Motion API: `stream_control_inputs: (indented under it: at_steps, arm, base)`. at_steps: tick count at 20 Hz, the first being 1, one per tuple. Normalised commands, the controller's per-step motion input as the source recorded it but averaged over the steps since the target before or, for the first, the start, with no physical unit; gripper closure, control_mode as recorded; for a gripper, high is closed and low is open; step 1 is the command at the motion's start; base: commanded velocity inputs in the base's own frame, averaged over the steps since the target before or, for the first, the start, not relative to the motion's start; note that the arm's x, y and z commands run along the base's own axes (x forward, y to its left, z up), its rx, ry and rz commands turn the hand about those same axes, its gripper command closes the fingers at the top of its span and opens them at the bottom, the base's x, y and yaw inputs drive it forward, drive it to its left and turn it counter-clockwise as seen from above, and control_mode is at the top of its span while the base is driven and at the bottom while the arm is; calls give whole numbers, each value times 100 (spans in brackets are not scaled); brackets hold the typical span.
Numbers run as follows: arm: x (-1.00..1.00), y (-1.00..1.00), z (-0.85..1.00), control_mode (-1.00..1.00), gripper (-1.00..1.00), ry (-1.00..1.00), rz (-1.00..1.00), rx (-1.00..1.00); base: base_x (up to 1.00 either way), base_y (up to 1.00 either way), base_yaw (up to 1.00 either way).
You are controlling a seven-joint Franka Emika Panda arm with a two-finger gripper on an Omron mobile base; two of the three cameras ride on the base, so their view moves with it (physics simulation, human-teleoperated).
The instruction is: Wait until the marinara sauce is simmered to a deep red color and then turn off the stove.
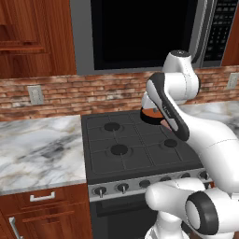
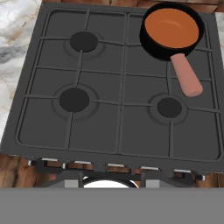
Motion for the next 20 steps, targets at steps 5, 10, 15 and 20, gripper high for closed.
stream_control_inputs:
  at_steps: [5,10,15,20]
  arm:
    - [0,0,0,100,-100,0,0,0]
    - [0,0,0,100,-100,0,0,0]
    - [0,0,0,100,-100,0,0,0]
    - [0,0,0,100,-100,0,0,0]
  base:
    - [0,0,0]
    - [0,0,0]
    - [0,0,0]
    - [-6,3,-1]
